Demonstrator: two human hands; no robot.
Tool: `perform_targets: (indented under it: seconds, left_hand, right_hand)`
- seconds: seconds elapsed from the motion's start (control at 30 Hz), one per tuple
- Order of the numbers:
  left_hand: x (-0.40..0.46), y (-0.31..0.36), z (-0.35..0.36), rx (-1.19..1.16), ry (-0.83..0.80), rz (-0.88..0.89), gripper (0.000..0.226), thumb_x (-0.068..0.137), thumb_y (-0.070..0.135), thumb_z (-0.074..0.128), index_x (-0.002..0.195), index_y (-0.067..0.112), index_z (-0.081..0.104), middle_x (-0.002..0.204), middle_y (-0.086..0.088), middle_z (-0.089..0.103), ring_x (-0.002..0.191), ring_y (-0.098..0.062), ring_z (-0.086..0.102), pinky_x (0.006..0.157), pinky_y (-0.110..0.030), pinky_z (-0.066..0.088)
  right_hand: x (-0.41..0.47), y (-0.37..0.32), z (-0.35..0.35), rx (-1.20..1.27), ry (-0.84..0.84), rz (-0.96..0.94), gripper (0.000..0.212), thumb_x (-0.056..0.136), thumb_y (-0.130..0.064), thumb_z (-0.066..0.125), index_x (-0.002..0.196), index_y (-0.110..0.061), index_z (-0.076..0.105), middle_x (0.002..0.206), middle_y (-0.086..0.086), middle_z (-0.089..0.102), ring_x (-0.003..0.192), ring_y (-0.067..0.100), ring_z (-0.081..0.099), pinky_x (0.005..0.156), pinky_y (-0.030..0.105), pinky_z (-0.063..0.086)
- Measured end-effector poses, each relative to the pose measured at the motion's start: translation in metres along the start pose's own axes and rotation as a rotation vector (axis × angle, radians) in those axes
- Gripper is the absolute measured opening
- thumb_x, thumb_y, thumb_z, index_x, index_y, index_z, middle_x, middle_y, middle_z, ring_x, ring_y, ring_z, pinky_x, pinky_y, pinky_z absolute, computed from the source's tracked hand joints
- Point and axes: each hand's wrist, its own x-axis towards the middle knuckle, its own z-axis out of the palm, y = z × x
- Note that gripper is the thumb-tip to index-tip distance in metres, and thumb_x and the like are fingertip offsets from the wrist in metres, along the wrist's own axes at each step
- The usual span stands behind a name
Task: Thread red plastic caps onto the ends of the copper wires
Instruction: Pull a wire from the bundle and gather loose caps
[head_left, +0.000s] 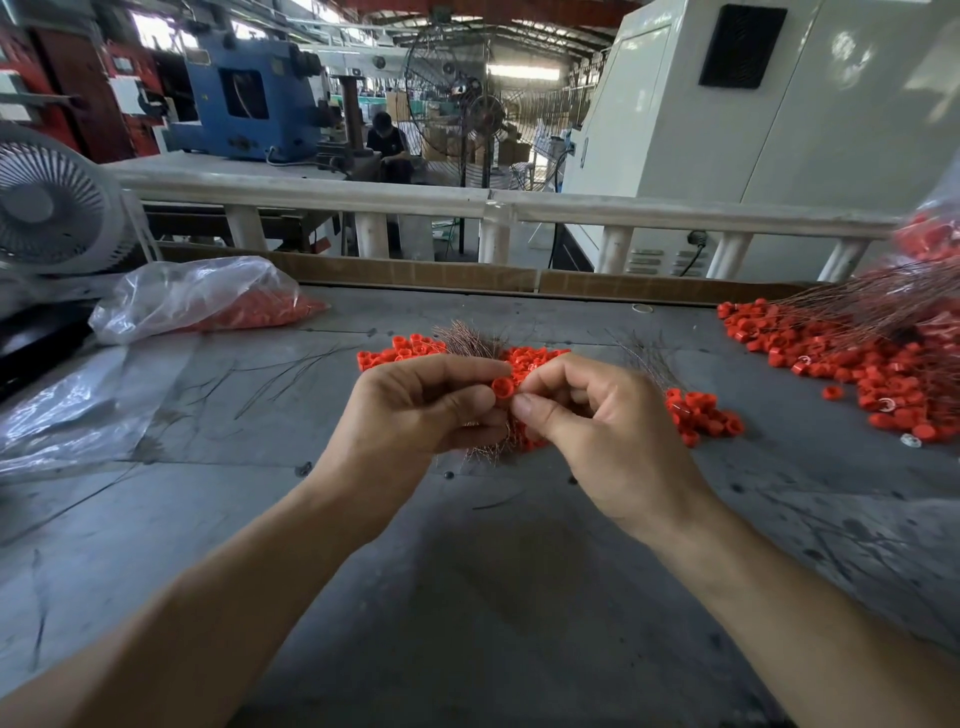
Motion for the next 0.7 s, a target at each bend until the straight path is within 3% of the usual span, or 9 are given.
perform_targets:
  seconds: [0.13, 0.3, 0.53, 0.7]
  left_hand:
    - [0.001, 0.001, -0.001, -0.059, -0.017, -0.024, 0.019, 0.075, 0.012, 0.072, 0.091, 0.017, 0.082, 0.09, -0.016, 0.075, 0.08, -0.023, 0.073, 0.074, -0.028, 0.06]
    - [0.002, 0.001, -0.002, -0.114, -0.04, -0.03, 0.017, 0.076, 0.01, 0.072, 0.092, 0.012, 0.079, 0.087, -0.018, 0.072, 0.079, -0.023, 0.072, 0.073, -0.03, 0.06]
    - [0.002, 0.004, -0.003, -0.157, -0.044, -0.075, 0.025, 0.076, 0.012, 0.074, 0.099, 0.004, 0.072, 0.103, -0.027, 0.073, 0.079, -0.025, 0.074, 0.069, -0.029, 0.06]
    - [0.003, 0.003, -0.004, -0.17, -0.034, -0.082, 0.023, 0.078, 0.012, 0.073, 0.099, 0.004, 0.071, 0.1, -0.025, 0.074, 0.085, -0.028, 0.075, 0.071, -0.029, 0.061]
  right_hand:
    - [0.002, 0.002, -0.002, 0.098, -0.06, 0.049, 0.018, 0.097, -0.006, 0.063, 0.089, -0.017, 0.073, 0.072, -0.003, 0.071, 0.063, 0.0, 0.059, 0.059, 0.013, 0.044]
    - [0.002, 0.004, -0.002, 0.182, -0.09, 0.11, 0.02, 0.1, -0.005, 0.058, 0.098, -0.016, 0.074, 0.074, 0.0, 0.073, 0.069, 0.014, 0.065, 0.056, 0.029, 0.051]
    - [0.002, 0.005, 0.0, 0.259, -0.124, 0.186, 0.019, 0.1, -0.008, 0.061, 0.117, -0.015, 0.065, 0.088, 0.003, 0.078, 0.077, 0.016, 0.074, 0.057, 0.025, 0.054]
    - [0.008, 0.012, -0.007, 0.141, -0.121, 0.163, 0.016, 0.098, -0.014, 0.066, 0.111, -0.022, 0.069, 0.091, -0.003, 0.079, 0.086, 0.011, 0.074, 0.067, 0.024, 0.054]
